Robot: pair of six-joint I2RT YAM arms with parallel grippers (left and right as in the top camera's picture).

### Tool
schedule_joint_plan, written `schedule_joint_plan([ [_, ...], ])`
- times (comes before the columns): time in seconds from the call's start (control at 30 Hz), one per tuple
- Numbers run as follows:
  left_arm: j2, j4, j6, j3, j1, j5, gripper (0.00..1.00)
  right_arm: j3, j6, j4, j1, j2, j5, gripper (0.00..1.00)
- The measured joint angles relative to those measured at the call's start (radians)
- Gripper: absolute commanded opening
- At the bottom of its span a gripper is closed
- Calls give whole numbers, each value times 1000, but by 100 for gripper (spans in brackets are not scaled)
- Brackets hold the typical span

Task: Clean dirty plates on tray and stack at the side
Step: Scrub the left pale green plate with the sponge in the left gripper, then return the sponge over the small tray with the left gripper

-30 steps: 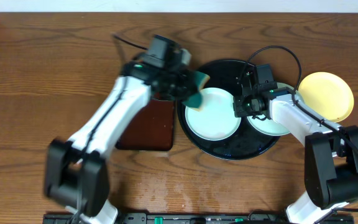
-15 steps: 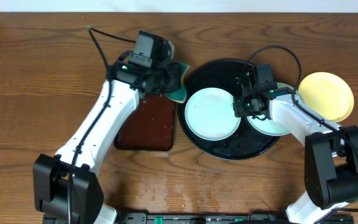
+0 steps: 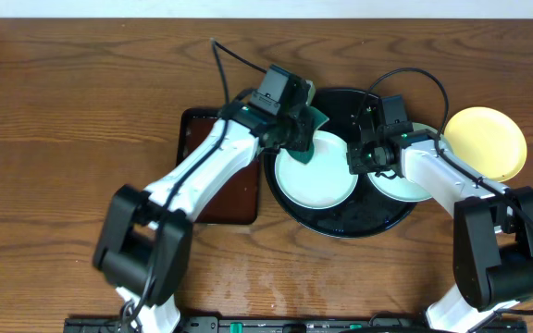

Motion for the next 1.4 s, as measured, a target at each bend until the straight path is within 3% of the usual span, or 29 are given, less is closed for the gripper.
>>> schedule_joint_plan([
  [0.37,143,93,38,-8,0,-1,8,0,0,0,0,0,0,4],
  [0.8,133,-29,80,-8,0,0,8,0,0,0,0,0,-8,4],
  [0.97,41,-60,81,-16,0,-4,8,0,0,0,0,0,-8,5],
  [1.17,-196,-194,76,-17,11,-54,8,0,-4,0,0,0,-8,15],
  [1.3,-259,-343,49,-17,45,-164,8,0,-5,-5,0,0,-10,30],
  [1.4,-254,-444,38,-18,85,-222,8,0,-6,-20,0,0,-11,29],
])
